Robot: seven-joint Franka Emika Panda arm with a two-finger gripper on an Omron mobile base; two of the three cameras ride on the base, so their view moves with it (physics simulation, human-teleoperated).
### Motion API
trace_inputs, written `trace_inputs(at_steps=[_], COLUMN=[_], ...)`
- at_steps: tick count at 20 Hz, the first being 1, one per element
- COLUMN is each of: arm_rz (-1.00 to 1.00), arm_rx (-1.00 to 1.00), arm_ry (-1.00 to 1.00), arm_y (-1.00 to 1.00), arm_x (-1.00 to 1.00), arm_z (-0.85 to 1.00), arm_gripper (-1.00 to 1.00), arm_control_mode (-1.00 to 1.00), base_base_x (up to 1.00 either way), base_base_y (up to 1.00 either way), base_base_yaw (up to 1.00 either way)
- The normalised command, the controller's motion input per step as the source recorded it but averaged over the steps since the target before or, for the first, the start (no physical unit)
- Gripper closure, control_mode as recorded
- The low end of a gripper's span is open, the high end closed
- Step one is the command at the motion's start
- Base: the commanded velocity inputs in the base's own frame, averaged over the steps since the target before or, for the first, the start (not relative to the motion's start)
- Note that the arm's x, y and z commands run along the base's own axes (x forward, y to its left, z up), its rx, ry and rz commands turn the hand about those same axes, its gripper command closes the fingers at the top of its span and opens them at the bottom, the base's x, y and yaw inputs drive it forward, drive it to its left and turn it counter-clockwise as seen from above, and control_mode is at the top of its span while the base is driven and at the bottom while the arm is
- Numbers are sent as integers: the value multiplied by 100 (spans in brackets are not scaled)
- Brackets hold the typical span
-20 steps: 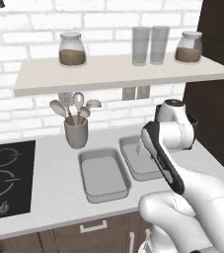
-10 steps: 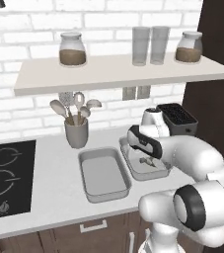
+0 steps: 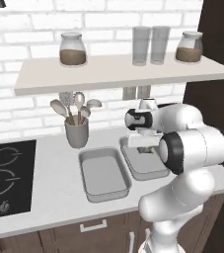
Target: Place one corn and one fish in each tupperware on the nearby counter, to pack two identical lunches.
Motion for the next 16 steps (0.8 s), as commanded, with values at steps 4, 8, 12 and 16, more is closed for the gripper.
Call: trace_inputs(at_steps=[4,8,12,16], arm_rz=[1,0,0,0], arm_rx=[0,0,0,0], arm_ry=[0,-4,-6,0], arm_y=[0,0,0,0], arm_x=[0,4,20,39], arm_z=[-96,-42,0,0], arm_gripper=[100,100,100,100], arm_control_mode=[-100,-100,-100,-100], base_base_x=[0,0,0,0], base_base_y=[0,0,0,0], base_base_yaw=[0,0,0,0])
